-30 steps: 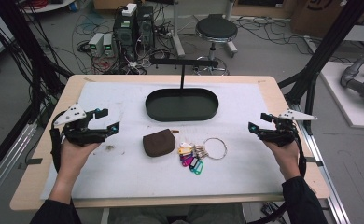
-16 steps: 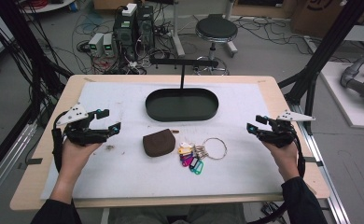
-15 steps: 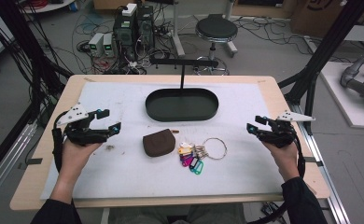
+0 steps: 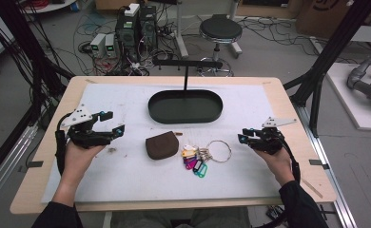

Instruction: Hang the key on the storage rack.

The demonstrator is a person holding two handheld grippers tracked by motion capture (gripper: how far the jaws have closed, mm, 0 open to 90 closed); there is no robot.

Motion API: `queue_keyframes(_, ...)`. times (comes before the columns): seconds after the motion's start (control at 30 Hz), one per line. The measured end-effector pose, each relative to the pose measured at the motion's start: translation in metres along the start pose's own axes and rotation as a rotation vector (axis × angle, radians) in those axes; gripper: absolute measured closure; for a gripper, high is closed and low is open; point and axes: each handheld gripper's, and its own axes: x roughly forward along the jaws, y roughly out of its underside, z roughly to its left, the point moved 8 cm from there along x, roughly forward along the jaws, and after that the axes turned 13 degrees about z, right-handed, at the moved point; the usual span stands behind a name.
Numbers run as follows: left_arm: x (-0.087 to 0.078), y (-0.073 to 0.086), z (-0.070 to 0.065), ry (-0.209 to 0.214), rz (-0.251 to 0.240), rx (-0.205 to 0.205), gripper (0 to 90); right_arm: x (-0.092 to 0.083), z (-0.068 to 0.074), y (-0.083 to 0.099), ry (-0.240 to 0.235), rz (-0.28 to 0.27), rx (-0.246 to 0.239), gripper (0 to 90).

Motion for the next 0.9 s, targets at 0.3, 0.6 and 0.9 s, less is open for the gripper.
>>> queue_keyframes(0.3, 0.003, 0.001, -0.001, 0.000, 0.013, 0.000, 25.9, 0.031, 0.015, 0.003, 0.000, 0.114, -0.036, 66.0)
queue_keyframes(0.6, 0.007, 0.003, -0.003, 0.003, 0.026, 0.004, 25.9, 0.048, 0.021, 0.006, 0.043, 0.201, -0.087, 71.7)
queue_keyframes(0.9, 0.009, 0.004, -0.006, 0.005, 0.025, 0.003, 25.9, 0.051, 0.026, 0.006, 0.132, 0.218, -0.171, 87.7)
